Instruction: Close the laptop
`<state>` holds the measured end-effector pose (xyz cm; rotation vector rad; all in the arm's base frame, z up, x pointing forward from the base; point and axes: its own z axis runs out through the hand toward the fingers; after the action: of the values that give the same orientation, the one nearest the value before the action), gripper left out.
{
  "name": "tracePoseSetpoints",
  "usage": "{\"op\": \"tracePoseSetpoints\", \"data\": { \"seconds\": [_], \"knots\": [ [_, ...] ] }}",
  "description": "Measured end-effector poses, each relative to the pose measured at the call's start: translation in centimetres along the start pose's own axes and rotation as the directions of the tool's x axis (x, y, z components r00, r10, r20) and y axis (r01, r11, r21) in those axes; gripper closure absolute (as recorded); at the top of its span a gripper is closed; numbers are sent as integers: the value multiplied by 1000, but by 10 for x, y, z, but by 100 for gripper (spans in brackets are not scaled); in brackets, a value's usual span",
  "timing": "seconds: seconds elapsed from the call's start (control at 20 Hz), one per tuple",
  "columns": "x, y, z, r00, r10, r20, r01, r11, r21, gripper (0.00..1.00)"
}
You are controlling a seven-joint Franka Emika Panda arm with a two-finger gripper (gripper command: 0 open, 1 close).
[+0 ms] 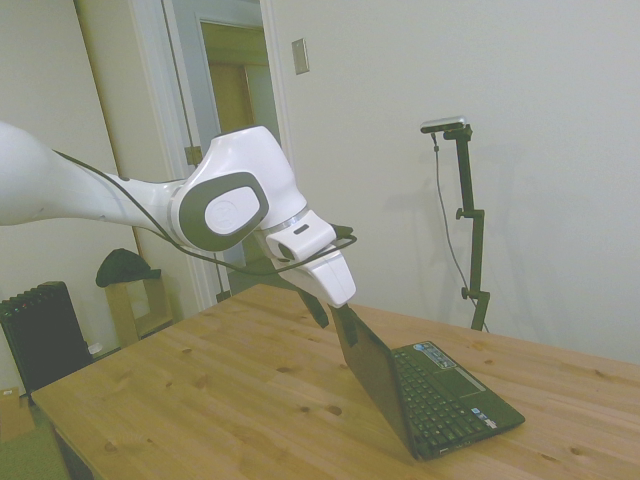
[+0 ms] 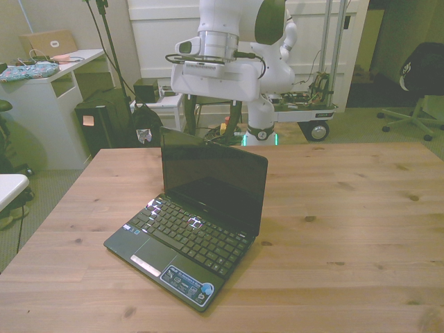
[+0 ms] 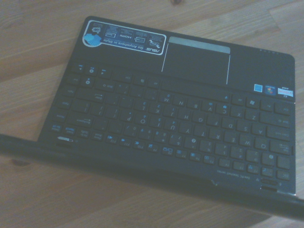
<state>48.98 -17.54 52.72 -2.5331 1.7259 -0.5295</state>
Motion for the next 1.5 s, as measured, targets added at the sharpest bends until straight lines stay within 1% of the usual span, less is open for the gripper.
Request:
{"op": "tracePoseSetpoints", "data": {
  "seconds": [0.3, 0.45, 0.65, 0.8, 0.95, 1.1, 1.5],
  "knots": [
    [16, -4, 12, 1000, 17, 1, -17, 1000, -15, 100],
    [26, -5, 14, 1000, 27, -4, -27, 999, -16, 100],
    [52, -2, 10, 999, 50, -19, -50, 999, -18, 100],
    [76, 6, 13, 998, 61, -30, -62, 998, -27, 100],
    [96, 11, 27, 997, 69, -31, -71, 996, -46, 100],
    [115, 15, 49, 997, 77, -22, -78, 995, -65, 100],
    [148, 7, 92, 996, 85, -28, -87, 992, -91, 100]
  ]
}}
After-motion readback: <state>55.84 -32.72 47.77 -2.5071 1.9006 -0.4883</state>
